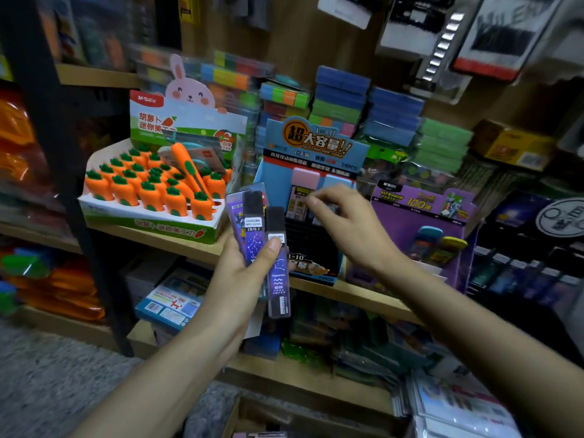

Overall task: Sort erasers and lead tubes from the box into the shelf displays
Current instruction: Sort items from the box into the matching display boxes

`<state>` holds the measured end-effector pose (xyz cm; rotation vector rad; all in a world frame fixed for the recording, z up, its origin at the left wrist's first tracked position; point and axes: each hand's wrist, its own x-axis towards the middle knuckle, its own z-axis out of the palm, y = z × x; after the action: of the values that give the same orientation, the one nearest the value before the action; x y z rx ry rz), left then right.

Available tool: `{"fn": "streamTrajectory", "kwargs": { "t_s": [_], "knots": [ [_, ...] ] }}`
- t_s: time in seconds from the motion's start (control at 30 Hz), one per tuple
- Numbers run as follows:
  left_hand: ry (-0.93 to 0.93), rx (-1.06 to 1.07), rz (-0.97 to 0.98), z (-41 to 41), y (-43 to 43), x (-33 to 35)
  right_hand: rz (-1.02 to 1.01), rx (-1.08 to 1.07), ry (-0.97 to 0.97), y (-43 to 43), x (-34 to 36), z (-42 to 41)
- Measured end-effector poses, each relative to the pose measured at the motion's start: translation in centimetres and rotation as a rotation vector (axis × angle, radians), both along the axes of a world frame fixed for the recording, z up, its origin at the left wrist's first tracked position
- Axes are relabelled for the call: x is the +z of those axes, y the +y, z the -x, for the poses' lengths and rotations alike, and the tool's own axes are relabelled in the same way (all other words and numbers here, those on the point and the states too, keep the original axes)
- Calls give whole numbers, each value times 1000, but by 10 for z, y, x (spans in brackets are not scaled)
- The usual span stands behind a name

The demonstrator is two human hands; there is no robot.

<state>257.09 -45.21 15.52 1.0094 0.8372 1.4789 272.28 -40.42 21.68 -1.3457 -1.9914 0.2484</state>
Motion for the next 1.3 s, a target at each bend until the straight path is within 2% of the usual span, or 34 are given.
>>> {"fn": "streamTrajectory", "kwargs": {
  "t_s": [0.07,0.17,0.4,0.53,0.63,0.73,0.9,1.0,1.17,1.23,1.3],
  "knots": [
    [-4,-53,16,-14,-3,-1,266,97,355,-32,-3,-4],
    [24,-159,15,-35,-9,-3,447,99,547,-60,-11,-18],
    [67,-349,-31,-87,-18,-3,560,-38,876,-90,-18,-76],
    [100,-340,-63,-122,-20,-4,476,-150,983,-103,-13,-117],
    [115,-321,-75,-142,-21,-3,294,-254,926,-107,4,-163],
    [126,-349,-63,-156,-21,0,61,-423,750,-110,21,-213],
    [144,-358,-50,-169,-21,2,-140,-632,613,-107,6,-272],
    [155,-355,-31,-173,-21,-1,-185,-686,437,-95,-10,-283],
    [177,-341,-12,-172,-19,-7,-208,-647,227,-78,-26,-283],
    [179,-336,-12,-170,-18,-9,-176,-630,226,-75,-25,-287],
    [181,-333,-8,-168,-16,-11,-120,-612,307,-72,-23,-291]
  ]
}}
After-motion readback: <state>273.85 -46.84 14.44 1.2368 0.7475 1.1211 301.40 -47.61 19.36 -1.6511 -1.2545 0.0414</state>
